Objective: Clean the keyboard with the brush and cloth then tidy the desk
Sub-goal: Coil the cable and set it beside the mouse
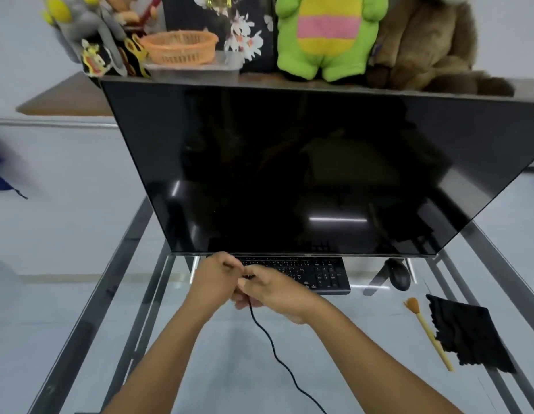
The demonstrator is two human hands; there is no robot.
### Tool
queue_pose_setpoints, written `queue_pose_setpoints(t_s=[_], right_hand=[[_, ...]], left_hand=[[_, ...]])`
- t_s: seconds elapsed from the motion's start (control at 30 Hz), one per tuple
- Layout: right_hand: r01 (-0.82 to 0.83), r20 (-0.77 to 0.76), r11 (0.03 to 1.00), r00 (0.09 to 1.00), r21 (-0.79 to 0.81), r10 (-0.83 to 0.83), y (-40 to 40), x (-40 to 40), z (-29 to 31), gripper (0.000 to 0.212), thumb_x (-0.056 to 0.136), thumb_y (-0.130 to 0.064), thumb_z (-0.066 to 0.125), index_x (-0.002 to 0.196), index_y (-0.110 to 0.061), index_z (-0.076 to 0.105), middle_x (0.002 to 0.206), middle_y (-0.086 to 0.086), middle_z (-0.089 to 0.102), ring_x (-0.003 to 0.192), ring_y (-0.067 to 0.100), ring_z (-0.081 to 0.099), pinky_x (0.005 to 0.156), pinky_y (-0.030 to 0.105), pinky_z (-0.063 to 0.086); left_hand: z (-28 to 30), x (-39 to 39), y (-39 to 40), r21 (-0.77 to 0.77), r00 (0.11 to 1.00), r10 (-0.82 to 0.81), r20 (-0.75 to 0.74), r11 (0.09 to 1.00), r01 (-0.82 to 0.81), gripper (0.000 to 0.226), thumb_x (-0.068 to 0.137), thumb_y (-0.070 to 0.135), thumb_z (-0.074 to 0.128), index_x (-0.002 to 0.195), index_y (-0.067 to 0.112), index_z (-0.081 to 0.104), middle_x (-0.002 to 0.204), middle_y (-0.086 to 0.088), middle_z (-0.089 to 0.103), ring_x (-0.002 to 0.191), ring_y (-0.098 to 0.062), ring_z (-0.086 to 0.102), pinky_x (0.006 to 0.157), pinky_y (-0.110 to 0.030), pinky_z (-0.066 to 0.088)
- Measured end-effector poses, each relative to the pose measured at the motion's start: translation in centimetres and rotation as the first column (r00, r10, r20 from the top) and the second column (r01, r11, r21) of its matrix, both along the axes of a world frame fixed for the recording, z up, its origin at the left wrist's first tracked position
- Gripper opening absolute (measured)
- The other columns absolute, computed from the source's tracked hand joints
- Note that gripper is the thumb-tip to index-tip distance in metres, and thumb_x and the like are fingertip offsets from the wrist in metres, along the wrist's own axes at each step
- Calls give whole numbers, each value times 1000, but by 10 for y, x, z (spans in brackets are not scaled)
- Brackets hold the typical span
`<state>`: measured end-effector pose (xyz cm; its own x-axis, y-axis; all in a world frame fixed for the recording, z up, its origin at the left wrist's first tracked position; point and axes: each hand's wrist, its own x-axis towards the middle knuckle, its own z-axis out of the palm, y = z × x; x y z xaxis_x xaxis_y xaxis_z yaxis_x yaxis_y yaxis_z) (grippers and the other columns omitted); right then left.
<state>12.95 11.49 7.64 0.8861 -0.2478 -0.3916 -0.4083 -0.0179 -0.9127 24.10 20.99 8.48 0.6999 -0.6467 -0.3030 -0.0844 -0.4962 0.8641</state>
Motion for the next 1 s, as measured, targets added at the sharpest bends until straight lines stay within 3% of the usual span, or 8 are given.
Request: queue_pose_setpoints(t_s=[0.1,0.2,0.27,0.37,0.53,0.7,0.83,1.0], right_hand=[[47,31,987,999,-153,-43,-8,-8,32,20,99,-15,47,114,-12,59,86,-2,65,64,4,55,64,21,46],[70,50,934,997,-352,-56,-21,-21,64,20,98,-23,49,87,-20,66,76,-6,64,62,10,48,60,27,42],[110,101,898,992,-427,-74,-32,-32,85,25,96,-24,51,76,-17,64,73,-3,64,61,9,47,61,29,40],[191,200,886,973,-423,-114,-52,-47,113,21,97,-20,48,91,-15,68,71,-3,58,61,10,44,58,27,38],[167,280,880,959,-444,-41,-70,-66,138,26,102,-20,39,97,-20,64,68,-3,47,59,6,41,61,28,39],[205,367,877,930,-436,-35,-70,-70,150,25,102,-31,42,94,-32,66,70,3,46,64,18,38,57,31,35],[190,390,916,920,-353,-41,-69,-66,155,26,104,-24,38,91,-22,61,66,-1,45,58,8,40,59,27,37],[106,244,893,970,-436,3,-64,-60,137,24,103,-20,37,104,-17,60,69,-6,48,55,1,44,64,26,45]], left_hand=[[18,-1,-14,-59,986,-126,105,989,133,16,94,22,56,86,20,70,80,-2,70,67,-13,67,69,-31,56],[37,-4,-21,-77,896,-283,342,942,327,31,94,48,49,86,28,71,98,5,62,99,-6,55,88,-23,42],[54,-12,-21,-159,900,-350,259,904,397,41,95,50,43,87,19,69,88,3,64,86,-8,59,83,-22,46],[80,-28,-20,-295,904,-426,-28,868,400,37,101,38,41,83,9,58,57,0,49,50,-13,43,53,-27,43],[125,-52,-26,-544,795,-481,-369,806,235,38,101,32,42,72,9,51,56,0,29,48,-13,27,53,-28,26],[156,-49,-37,-613,689,-554,-467,764,198,32,101,10,40,115,-9,61,70,-2,52,58,-11,44,58,-26,42],[172,-55,-49,-643,510,-528,-679,763,-67,29,101,26,41,87,9,59,55,6,34,46,-7,30,48,-20,32],[203,-44,-63,-713,555,-450,-699,485,-505,30,103,21,38,81,12,56,61,5,52,54,-9,56,63,-24,47]])
